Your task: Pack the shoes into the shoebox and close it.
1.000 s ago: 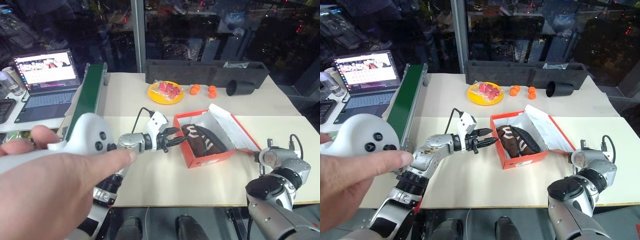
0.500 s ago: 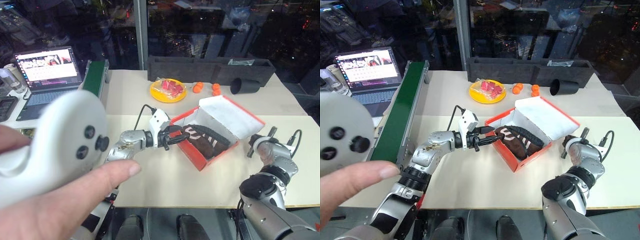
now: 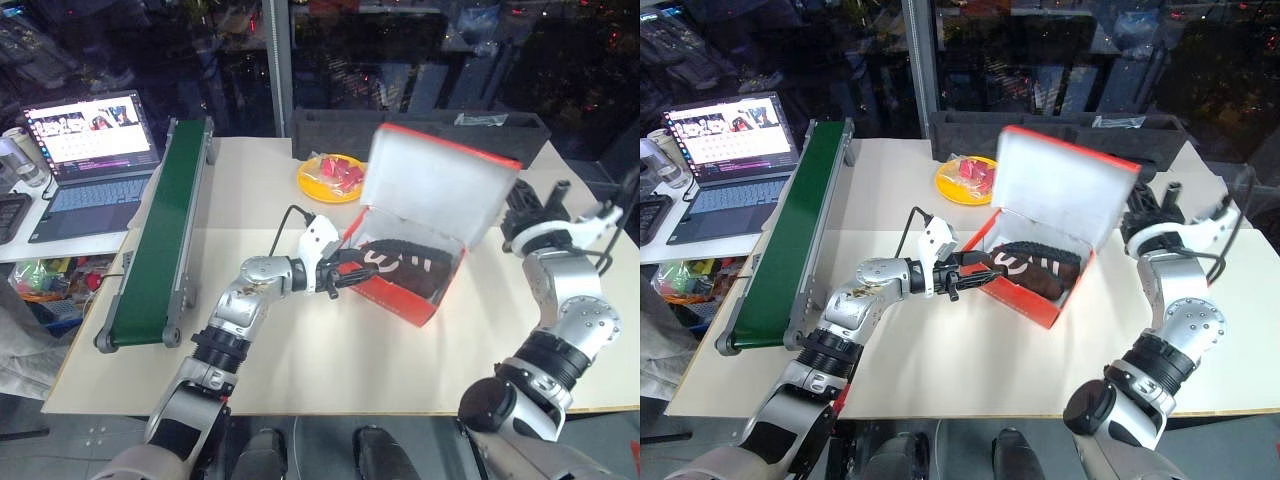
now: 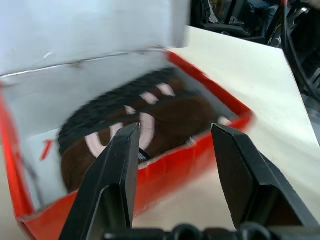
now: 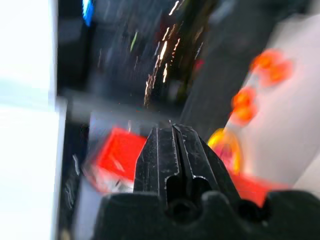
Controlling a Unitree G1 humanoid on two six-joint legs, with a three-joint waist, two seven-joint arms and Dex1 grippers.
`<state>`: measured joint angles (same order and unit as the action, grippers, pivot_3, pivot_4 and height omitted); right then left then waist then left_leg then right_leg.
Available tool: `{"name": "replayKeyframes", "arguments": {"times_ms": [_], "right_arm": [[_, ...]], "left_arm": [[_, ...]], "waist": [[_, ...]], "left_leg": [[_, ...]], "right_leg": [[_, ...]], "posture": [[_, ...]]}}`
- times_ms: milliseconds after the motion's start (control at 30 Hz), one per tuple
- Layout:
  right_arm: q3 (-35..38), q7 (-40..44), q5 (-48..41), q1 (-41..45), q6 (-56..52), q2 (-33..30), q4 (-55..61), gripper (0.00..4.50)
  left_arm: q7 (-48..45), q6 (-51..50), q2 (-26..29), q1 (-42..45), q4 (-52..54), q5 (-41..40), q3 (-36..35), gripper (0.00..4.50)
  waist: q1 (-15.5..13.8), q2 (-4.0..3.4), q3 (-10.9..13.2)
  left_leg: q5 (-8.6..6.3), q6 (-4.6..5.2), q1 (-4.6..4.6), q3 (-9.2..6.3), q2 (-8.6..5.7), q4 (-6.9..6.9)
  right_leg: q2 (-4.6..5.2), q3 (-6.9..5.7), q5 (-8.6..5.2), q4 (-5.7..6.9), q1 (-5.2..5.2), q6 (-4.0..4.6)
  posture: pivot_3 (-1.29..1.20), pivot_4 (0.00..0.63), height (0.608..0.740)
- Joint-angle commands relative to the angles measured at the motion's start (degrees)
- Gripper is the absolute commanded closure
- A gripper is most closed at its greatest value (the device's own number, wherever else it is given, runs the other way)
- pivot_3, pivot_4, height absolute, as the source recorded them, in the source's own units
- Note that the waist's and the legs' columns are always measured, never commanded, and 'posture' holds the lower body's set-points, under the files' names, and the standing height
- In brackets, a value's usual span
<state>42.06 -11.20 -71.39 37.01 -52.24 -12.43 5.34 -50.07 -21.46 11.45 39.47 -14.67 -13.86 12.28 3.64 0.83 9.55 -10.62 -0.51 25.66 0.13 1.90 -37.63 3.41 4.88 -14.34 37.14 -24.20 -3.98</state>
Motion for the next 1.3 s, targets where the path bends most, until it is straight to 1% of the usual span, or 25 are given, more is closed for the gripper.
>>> {"name": "replayKeyframes", "arguments": {"times_ms": [33,100,167,233,267,367,400,500,600,667,733,933,1033,1100,1200,1300], "right_arm": [[-10.2,-2.5,-2.6,-3.7,-8.3,-4.0,10.0,4.38],[-14.0,-4.5,-3.4,-5.5,-11.6,-6.1,11.6,4.38],[-17.4,-4.0,-2.0,-5.8,-13.3,-8.3,11.6,4.38],[-19.2,-3.5,-1.4,-5.8,-13.6,-9.6,11.3,4.38],[-21.0,-2.7,1.0,-5.4,-13.4,-10.6,10.3,4.38],[-26.1,0.2,8.0,-2.6,-11.5,-11.2,3.9,4.38],[-26.9,0.7,9.6,-1.9,-11.2,-11.2,2.5,4.38],[-28.5,1.7,16.8,1.0,-7.6,-10.2,-7.9,4.38],[-31.0,2.0,24.2,1.5,-6.4,-10.8,-16.1,4.38],[-31.0,3.3,26.0,1.2,-6.5,-10.0,-18.9,4.38],[-30.9,4.6,27.4,0.8,-6.5,-9.4,-20.0,4.38],[-30.1,6.6,29.3,-0.7,-6.9,-6.3,-19.3,4.38],[-28.5,7.7,30.3,0.4,-4.6,-4.9,-18.9,4.38],[-27.9,8.6,31.0,1.1,-3.0,-5.1,-17.6,4.38],[-29.2,12.3,33.2,0.8,-1.2,-9.1,-10.9,4.38],[-31.7,17.7,36.5,-2.1,2.5,-14.3,-1.2,4.38]], "left_arm": [[0.3,0.1,0.1,0.0,2.9,-0.5,-0.9,2.12],[0.4,-0.2,0.2,-0.3,3.5,-0.6,-0.9,2.12],[0.6,-0.7,0.3,-0.7,4.2,-0.8,-1.0,2.12],[0.8,-1.1,0.3,-0.9,4.7,-0.9,-1.1,2.12],[0.9,-1.3,0.4,-1.0,4.9,-0.9,-1.1,2.12],[1.3,-1.5,0.3,-1.1,5.2,-0.9,-1.3,2.12],[1.3,-1.5,0.3,-1.1,5.1,-0.8,-1.3,2.12],[1.7,-1.5,0.1,-1.0,5.1,-0.7,-1.4,2.12],[2.1,-1.7,0.1,-1.0,5.3,-0.6,-1.6,2.12],[2.4,-1.9,0.1,-0.8,5.3,-0.7,-1.9,2.12],[2.6,-2.0,0.1,-0.7,5.4,-0.7,-2.0,2.12],[3.6,-2.3,0.5,-1.0,5.9,-0.5,-2.5,2.12],[4.5,-2.5,0.9,-1.6,6.6,-0.4,-2.7,2.12],[5.4,-2.8,1.0,-2.1,7.2,-0.2,-3.1,2.12],[9.0,-2.8,0.8,-3.3,8.6,0.0,-5.1,2.12],[14.4,-1.9,0.3,-4.4,9.4,0.9,-7.3,2.12]], "waist": [[-0.1,0.01,0.0],[-0.3,0.01,0.0],[-0.7,0.01,0.0],[-1.0,0.02,0.0],[-1.2,0.02,0.0],[-1.2,0.02,0.0],[-1.2,0.02,0.0],[-1.2,0.03,0.0],[-1.4,0.03,0.0],[-1.5,0.02,0.0],[-1.6,0.19,-0.1],[-1.5,0.40,-0.2],[-1.2,0.42,-0.3],[-1.1,0.42,-0.3],[-1.2,0.41,-0.2],[-1.6,0.40,-0.2]], "left_leg": [[0.00,0.00,0.00,0.00,0.00,-0.01],[0.00,0.00,-0.03,0.00,0.00,-0.02],[0.00,0.00,-0.02,0.00,-0.01,-0.03],[0.00,0.00,-0.01,0.02,-0.03,-0.04],[0.00,0.00,0.00,0.01,-0.02,-0.04],[0.00,0.00,0.00,0.01,-0.02,-0.06],[0.00,0.00,0.00,0.02,-0.02,-0.08],[0.00,0.00,0.01,0.02,-0.02,-0.10],[0.00,0.00,0.01,0.02,-0.02,-0.10],[0.00,0.00,0.04,0.01,-0.02,-0.10],[0.00,0.00,-0.01,0.01,-0.02,-0.10],[0.00,0.00,-0.21,-0.01,0.00,-0.17],[0.00,0.00,-0.21,-0.01,0.03,-0.17],[0.00,0.00,-0.21,-0.01,0.03,-0.17],[0.01,-0.01,-0.18,-0.01,0.02,-0.17],[0.01,-0.01,-0.02,-0.01,0.00,-0.17]], "right_leg": [[0.00,0.00,0.00,-0.01,0.01,0.00],[0.00,0.00,0.00,-0.02,0.04,0.00],[0.01,-0.01,0.00,-0.02,0.04,0.01],[0.02,0.01,0.00,-0.02,0.01,0.01],[0.01,0.00,0.00,-0.02,0.01,0.01],[0.01,0.00,0.00,-0.04,0.03,0.00],[0.01,-0.01,0.00,-0.03,0.03,0.01],[0.00,-0.01,0.01,-0.03,0.01,0.01],[0.01,-0.01,0.01,-0.03,0.02,0.01],[0.00,-0.03,0.01,-0.04,0.01,0.01],[0.01,-0.03,0.01,-0.04,0.08,0.01],[0.00,-0.05,0.04,0.00,0.28,0.04],[-0.03,-0.05,0.05,0.01,0.27,0.05],[-0.02,-0.04,0.05,0.01,0.26,0.05],[-0.02,-0.03,0.05,0.07,0.19,0.05],[0.01,-0.03,0.05,0.06,0.04,0.05]], "posture": [[0.00,0.150,0.699],[0.00,0.150,0.699],[0.00,0.150,0.699],[0.00,0.150,0.699],[0.00,0.150,0.699],[0.00,0.150,0.699],[0.00,0.150,0.699],[0.00,0.150,0.699],[0.00,0.150,0.699],[0.00,0.150,0.699],[0.00,0.150,0.699],[0.00,0.150,0.699],[0.00,0.150,0.699],[0.00,0.150,0.699],[0.00,0.150,0.699],[0.00,0.150,0.699]]}}
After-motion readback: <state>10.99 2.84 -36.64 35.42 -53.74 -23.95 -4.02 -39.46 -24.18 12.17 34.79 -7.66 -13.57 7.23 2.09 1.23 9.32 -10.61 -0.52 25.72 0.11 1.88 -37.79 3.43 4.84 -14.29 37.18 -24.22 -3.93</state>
